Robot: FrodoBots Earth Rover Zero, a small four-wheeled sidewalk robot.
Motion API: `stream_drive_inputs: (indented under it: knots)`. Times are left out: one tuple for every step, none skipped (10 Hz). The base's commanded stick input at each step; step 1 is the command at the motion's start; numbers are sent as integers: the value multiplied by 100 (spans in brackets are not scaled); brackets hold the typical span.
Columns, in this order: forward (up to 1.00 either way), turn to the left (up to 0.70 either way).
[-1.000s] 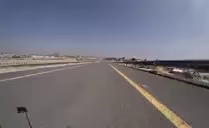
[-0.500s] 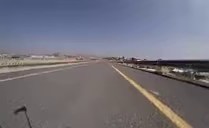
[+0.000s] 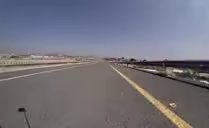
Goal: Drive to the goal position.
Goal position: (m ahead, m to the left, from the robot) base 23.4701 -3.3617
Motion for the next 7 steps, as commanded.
stream_drive_inputs:
  knots:
    - [100, 0]
    - [100, 0]
    - [100, 0]
    - [100, 0]
    - [100, 0]
    - [100, 0]
    - [100, 0]
